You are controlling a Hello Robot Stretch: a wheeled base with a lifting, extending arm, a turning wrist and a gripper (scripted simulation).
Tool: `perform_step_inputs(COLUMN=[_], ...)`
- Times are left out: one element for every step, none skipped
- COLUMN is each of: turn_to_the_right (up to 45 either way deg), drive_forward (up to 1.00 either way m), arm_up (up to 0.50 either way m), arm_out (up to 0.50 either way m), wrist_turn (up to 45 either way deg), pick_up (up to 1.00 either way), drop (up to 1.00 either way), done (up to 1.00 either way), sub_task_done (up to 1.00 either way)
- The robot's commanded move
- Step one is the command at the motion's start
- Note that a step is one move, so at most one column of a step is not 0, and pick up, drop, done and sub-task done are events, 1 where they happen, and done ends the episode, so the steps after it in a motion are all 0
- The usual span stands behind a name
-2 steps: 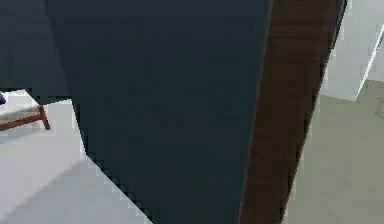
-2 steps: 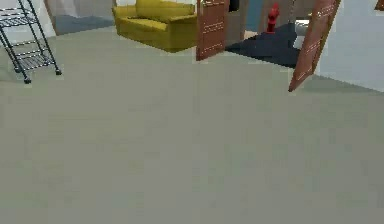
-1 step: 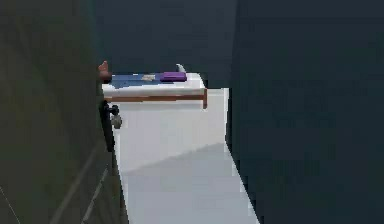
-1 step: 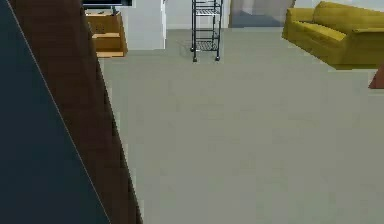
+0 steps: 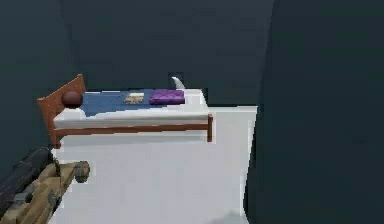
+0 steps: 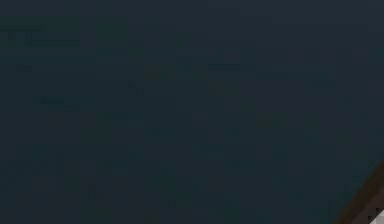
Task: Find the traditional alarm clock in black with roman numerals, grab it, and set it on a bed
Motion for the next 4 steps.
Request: perform_step_inputs(turn_to_the_right=[-3.0, 0.0, 0.0, 27.0], drive_forward=[0.0, 1.0, 0.3, 0.0], arm_up=[0.0, 0.0, 0.0, 0.0], arm_out=[0.0, 0.0, 0.0, 0.0], wrist_turn=[0.0, 0.0, 0.0, 0.0], pick_up=[0.0, 0.0, 0.0, 0.0], drop=[0.0, 0.0, 0.0, 0.0], done=[0.0, 0.0, 0.0, 0.0], sub_task_done=[0.0, 0.0, 0.0, 0.0])
